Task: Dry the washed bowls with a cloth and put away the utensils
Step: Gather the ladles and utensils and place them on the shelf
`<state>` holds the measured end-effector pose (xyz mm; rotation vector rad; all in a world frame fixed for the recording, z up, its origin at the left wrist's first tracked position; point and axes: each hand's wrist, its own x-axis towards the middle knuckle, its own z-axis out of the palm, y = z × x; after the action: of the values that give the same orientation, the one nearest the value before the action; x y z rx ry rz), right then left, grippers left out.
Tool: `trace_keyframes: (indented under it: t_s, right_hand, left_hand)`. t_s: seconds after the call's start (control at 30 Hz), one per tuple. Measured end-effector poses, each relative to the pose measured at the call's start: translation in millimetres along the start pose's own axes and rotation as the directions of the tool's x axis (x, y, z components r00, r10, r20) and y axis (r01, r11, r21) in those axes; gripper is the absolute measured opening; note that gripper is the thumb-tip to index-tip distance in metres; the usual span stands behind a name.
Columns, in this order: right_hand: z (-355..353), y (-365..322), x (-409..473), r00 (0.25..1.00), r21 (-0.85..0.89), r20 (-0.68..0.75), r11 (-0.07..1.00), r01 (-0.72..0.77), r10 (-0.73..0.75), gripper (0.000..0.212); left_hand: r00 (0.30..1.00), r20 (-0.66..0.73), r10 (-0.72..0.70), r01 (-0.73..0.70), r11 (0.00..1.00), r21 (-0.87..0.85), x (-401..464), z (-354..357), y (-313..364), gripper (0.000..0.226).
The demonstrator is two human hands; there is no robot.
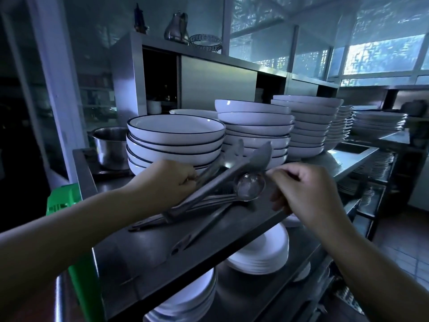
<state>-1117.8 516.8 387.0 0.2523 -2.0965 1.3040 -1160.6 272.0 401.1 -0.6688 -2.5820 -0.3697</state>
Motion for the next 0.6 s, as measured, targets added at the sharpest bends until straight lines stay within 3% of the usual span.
trace_keyframes:
  t_s: [0.1,0.33,0.43,0.6]
  right_hand:
    - [-4.7,4.0,-2.1,0.999,0.013,-0.047,1.000,0.004,-0.003,0.018]
    - [3.9,2.1,1.4,1.000,-0.012,0.027,1.000,-0.007,0.008,0.018]
    - [11.8,-1.2,0.8,1.000,-0.022,0.021,1.000,-0.019,0.019,0.018]
    - [35.2,-11.8,-7.9,1.000,-0.084,0.006,0.996,-0.019,0.020,0.019]
  left_hand:
    - [0.994,0.108,0.015,-0.018,1.000,0.025,-5.8,4.0,-6.0,0.020]
    - [0.977,0.213,-0.010,0.002,0.999,0.038,-11.5,17.3,-15.4,0.011]
    - [0.975,0.224,-0.012,0.008,1.000,0.018,-10.2,17.5,-21.6,0.009]
    - [0.982,0.186,0.033,-0.039,0.999,0.030,-15.7,8.7,-34.4,0.025]
